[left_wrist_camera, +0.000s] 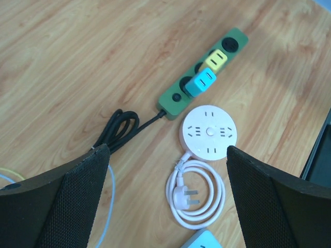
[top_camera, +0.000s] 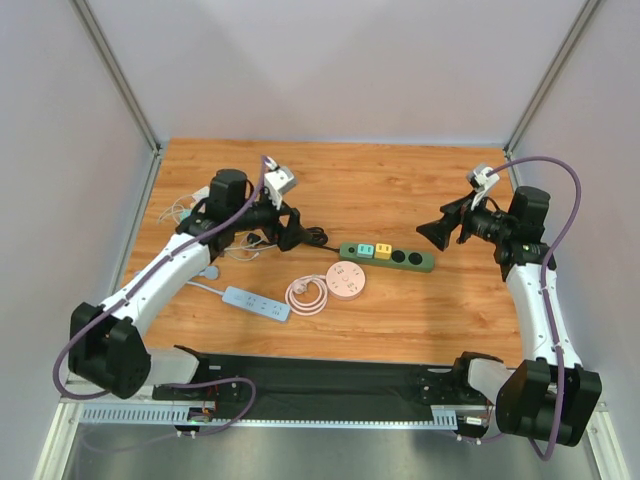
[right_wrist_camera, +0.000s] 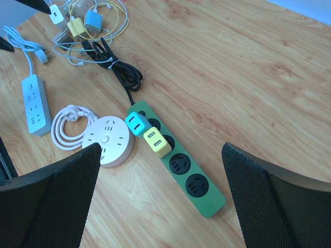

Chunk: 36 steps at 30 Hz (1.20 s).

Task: Pull the plug off the socket
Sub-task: Place the plug at the corner of the board, then remove the plug from the socket.

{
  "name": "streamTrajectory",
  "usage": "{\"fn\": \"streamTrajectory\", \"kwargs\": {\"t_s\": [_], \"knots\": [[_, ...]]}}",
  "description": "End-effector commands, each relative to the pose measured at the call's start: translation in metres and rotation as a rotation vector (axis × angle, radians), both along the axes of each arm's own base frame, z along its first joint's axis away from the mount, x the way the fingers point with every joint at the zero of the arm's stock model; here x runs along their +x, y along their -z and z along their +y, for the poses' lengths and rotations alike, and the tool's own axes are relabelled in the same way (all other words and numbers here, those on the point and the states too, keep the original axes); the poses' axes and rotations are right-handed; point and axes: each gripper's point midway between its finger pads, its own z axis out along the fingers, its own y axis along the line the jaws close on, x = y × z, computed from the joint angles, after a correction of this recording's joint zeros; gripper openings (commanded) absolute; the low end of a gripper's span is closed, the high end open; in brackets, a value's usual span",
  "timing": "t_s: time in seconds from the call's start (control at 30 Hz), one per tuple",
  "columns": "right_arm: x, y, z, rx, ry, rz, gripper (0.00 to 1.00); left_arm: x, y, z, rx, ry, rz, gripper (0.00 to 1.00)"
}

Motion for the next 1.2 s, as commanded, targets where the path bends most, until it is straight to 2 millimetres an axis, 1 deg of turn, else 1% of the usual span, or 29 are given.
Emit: {"fn": "streamTrajectory", "kwargs": {"t_s": [0.0, 0.03, 0.07, 0.1, 0.13, 0.17, 0.23, 0.27, 0.3, 0.37, 0.43, 0.47, 0.5, 0.53, 0.57, 0.6, 0.63, 0.67, 0.7, 0.73, 0.77, 0.8, 0.87, 0.9, 0.93, 1.0, 1.03, 1.1, 1.17], "knots": [[0.000, -0.008, 0.001, -0.021, -0.033, -0.052, 1.00, -0.007, 0.011, -0.023, 0.121, 0.129, -0.115, 1.00], [0.000, -0.008, 0.001, -0.022, -0.032, -0.053, 1.00, -0.007, 0.012, -0.028, 0.140, 0.146, -0.130, 1.00], [0.000, -0.007, 0.001, -0.023, -0.032, -0.053, 1.00, -0.008, 0.021, -0.034, 0.162, 0.170, -0.124, 1.00], [0.000, -0.007, 0.001, -0.022, -0.035, -0.053, 1.00, -0.013, 0.020, -0.046, 0.185, 0.222, -0.167, 1.00], [0.000, -0.007, 0.001, -0.022, -0.036, -0.054, 1.00, -0.014, 0.024, -0.051, 0.203, 0.243, -0.181, 1.00], [0.000, -0.008, 0.001, -0.021, -0.038, -0.056, 1.00, -0.014, 0.033, -0.058, 0.225, 0.277, -0.186, 1.00], [-0.001, -0.007, 0.001, -0.021, -0.039, -0.053, 1.00, -0.022, 0.038, -0.075, 0.262, 0.382, -0.269, 1.00], [-0.001, -0.007, 0.001, -0.021, -0.039, -0.053, 1.00, -0.022, 0.047, -0.082, 0.280, 0.418, -0.284, 1.00], [-0.001, -0.007, 0.001, -0.021, -0.039, -0.053, 1.00, -0.028, 0.050, -0.091, 0.289, 0.462, -0.313, 1.00], [-0.001, -0.007, 0.001, -0.022, -0.040, -0.055, 1.00, -0.028, 0.061, -0.106, 0.317, 0.532, -0.384, 1.00], [0.000, -0.006, 0.002, -0.021, -0.041, -0.053, 1.00, -0.028, 0.063, -0.116, 0.314, 0.581, -0.414, 1.00], [-0.001, -0.007, 0.003, -0.019, -0.049, -0.056, 1.00, -0.026, 0.072, -0.121, 0.320, 0.604, -0.410, 1.00], [-0.001, -0.007, 0.003, -0.017, -0.051, -0.055, 1.00, -0.023, 0.066, -0.128, 0.307, 0.616, -0.424, 1.00], [-0.002, -0.006, 0.003, -0.015, -0.054, -0.051, 1.00, -0.020, 0.068, -0.132, 0.307, 0.623, -0.426, 1.00], [-0.003, -0.007, 0.004, -0.013, -0.061, -0.055, 1.00, -0.018, 0.078, -0.137, 0.318, 0.643, -0.420, 1.00], [-0.003, -0.007, 0.004, -0.013, -0.061, -0.057, 1.00, -0.013, 0.073, -0.142, 0.316, 0.646, -0.441, 1.00], [-0.003, -0.006, 0.005, -0.012, -0.064, -0.054, 1.00, -0.011, 0.075, -0.146, 0.320, 0.657, -0.448, 1.00], [-0.003, -0.006, 0.004, -0.012, -0.063, -0.054, 1.00, -0.009, 0.086, -0.149, 0.331, 0.671, -0.431, 1.00], [-0.002, -0.007, 0.004, -0.014, -0.062, -0.056, 1.00, -0.008, 0.087, -0.152, 0.337, 0.678, -0.435, 1.00], [-0.002, -0.006, 0.004, -0.014, -0.062, -0.055, 1.00, -0.003, 0.082, -0.158, 0.334, 0.678, -0.445, 1.00], [-0.003, -0.006, 0.004, -0.013, -0.063, -0.057, 1.00, -0.005, 0.095, -0.159, 0.351, 0.698, -0.408, 0.99], [-0.003, -0.007, 0.004, -0.013, -0.064, -0.058, 1.00, 0.000, 0.092, -0.164, 0.354, 0.703, -0.419, 0.98], [-0.003, -0.007, 0.005, -0.012, -0.066, -0.058, 1.00, 0.000, 0.109, -0.166, 0.387, 0.720, -0.375, 0.96], [-0.003, -0.007, 0.005, -0.012, -0.066, -0.058, 1.00, 0.003, 0.106, -0.170, 0.388, 0.721, -0.380, 0.94], [-0.003, -0.008, 0.005, -0.012, -0.066, -0.058, 1.00, 0.005, 0.116, -0.170, 0.408, 0.717, -0.360, 0.93], [-0.004, -0.009, 0.005, -0.012, -0.067, -0.062, 1.00, 0.008, 0.119, -0.174, 0.428, 0.710, -0.354, 0.89], [-0.003, -0.008, 0.005, -0.012, -0.066, -0.058, 1.00, 0.009, 0.128, -0.175, 0.441, 0.711, -0.335, 0.87], [-0.004, -0.009, 0.005, -0.012, -0.067, -0.060, 1.00, 0.011, 0.131, -0.179, 0.463, 0.709, -0.336, 0.82], [-0.004, -0.009, 0.005, -0.012, -0.068, -0.062, 1.00, 0.013, 0.144, -0.178, 0.500, 0.701, -0.323, 0.80]]}}
